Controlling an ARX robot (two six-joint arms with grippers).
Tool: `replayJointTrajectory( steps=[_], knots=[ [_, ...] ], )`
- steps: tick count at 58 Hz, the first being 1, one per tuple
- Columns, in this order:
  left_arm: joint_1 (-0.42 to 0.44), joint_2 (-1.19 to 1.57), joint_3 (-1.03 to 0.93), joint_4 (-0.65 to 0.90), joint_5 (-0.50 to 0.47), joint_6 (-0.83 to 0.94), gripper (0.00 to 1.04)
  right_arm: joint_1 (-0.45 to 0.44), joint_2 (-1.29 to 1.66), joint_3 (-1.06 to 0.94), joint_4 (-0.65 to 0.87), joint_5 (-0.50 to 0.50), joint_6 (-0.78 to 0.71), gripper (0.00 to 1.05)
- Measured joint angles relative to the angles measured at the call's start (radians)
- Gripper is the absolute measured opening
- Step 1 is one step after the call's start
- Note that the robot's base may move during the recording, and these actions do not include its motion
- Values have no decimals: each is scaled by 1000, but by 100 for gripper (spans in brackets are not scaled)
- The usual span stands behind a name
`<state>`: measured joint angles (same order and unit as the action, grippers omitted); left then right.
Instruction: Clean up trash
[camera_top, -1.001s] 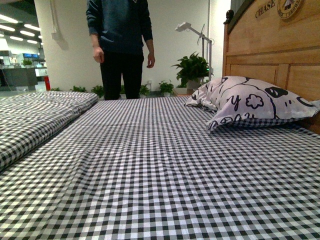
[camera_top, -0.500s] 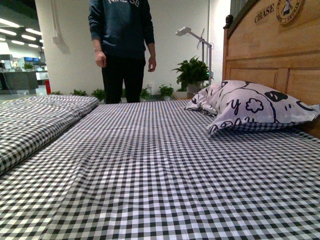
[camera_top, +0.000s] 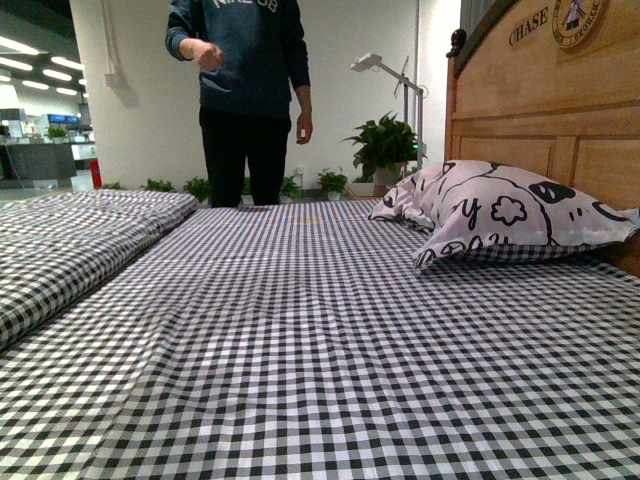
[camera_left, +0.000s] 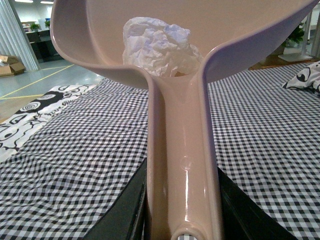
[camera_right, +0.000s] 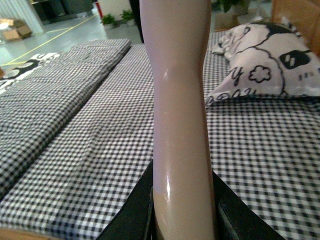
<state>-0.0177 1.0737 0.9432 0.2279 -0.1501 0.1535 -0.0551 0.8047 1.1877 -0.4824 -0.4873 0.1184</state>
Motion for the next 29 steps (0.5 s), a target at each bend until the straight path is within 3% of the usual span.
replayJointTrajectory(
  steps=[10,29],
  knots=[
    [13,-8,-18,-1,11,-13,28,161,-55,-4,-30,66,17,20],
    [17,-26,-26,-2,18,-22,28,126,-94,-4,-64,113,12,20]
  ],
)
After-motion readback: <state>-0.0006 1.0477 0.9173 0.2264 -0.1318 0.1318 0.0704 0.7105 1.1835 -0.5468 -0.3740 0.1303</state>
